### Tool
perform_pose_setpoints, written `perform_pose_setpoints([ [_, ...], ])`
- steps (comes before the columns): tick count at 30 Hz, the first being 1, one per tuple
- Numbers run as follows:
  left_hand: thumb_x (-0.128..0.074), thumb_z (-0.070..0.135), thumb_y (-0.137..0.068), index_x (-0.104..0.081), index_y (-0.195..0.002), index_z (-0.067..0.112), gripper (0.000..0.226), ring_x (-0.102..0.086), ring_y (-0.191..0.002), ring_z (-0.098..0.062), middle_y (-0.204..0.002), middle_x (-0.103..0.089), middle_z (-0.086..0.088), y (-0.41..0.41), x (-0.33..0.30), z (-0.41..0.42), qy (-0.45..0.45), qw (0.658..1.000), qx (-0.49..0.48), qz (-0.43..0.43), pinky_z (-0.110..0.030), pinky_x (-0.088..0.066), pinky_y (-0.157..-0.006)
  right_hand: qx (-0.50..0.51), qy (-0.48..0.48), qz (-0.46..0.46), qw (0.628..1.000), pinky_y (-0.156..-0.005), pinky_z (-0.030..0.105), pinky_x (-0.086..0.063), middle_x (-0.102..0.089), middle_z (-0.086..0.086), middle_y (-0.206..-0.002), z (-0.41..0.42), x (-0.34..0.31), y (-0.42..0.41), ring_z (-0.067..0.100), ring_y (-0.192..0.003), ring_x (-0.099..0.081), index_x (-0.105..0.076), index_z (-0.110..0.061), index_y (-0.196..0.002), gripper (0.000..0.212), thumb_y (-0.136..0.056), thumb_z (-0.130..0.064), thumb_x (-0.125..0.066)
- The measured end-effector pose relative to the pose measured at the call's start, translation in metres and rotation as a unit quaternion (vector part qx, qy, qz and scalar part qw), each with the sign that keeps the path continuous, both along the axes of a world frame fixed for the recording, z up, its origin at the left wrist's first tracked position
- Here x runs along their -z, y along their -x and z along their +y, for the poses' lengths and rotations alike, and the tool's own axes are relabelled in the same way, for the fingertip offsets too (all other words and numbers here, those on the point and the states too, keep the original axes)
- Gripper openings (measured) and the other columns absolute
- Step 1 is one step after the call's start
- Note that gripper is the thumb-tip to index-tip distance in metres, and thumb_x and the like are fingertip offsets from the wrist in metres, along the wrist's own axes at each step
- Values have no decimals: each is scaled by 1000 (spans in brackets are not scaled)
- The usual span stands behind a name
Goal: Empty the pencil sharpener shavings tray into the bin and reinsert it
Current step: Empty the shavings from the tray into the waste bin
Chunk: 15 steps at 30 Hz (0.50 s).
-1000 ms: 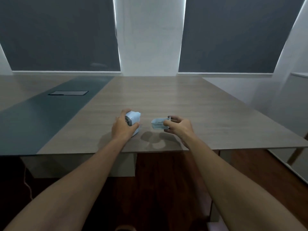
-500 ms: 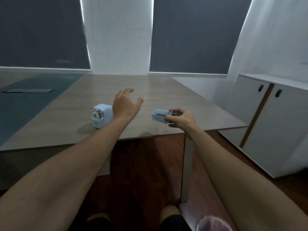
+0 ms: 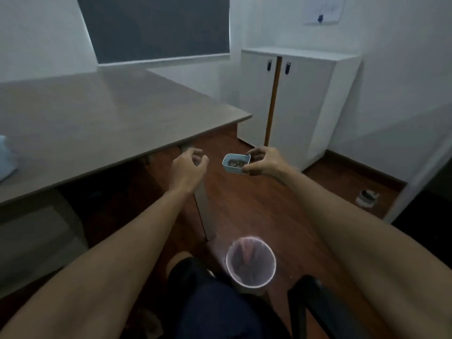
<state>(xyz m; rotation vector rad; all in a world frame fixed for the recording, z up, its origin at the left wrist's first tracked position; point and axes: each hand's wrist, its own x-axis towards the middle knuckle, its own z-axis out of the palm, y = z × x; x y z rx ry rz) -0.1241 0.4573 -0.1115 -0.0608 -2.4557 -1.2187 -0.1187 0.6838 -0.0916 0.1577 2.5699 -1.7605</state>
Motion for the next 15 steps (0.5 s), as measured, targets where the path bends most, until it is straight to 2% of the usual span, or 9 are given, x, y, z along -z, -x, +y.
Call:
perform_pose_setpoints([
  [5, -55, 41, -81, -67, -106, 22, 34, -64, -87, -16, -87, -68, 3, 0, 65, 53, -22, 995, 52, -87, -30, -53, -80, 40, -12, -46, 998, -77, 42, -62, -70, 19, -114, 42, 69, -6, 27, -95, -72, -67, -7, -112, 54, -62, -4, -86],
  [9, -58, 38, -82, -66, -109, 21, 33, -64, -92, -19, -97, -69, -3, -4, 141, 87, -38, 981, 74, -175, -28, -49, -81, 56, -40, -103, 992, -71, 36, -63, -71, 15, -109, 68, 143, -9, 22, -85, -71, -66, -3, -116, 60, -61, -6, -88],
  [12, -60, 32, -84, -65, -115, 18, 35, -63, -101, -25, -110, -69, -8, -11, 205, 102, -47, 962, 64, -263, -31, -49, -89, 54, -80, -148, 984, -78, 35, -62, -74, 10, -103, 77, 202, -15, 18, -84, -71, -67, -3, -118, 63, -60, -9, -90],
  [15, -60, 30, -86, -61, -120, 12, 38, -58, -112, -31, -121, -64, -14, -24, 262, 107, -50, 936, 32, -347, -35, -46, -95, 28, -137, -194, 971, -76, 20, -55, -74, 1, -95, 79, 252, -25, 13, -86, -70, -70, -10, -116, 61, -58, -15, -89],
])
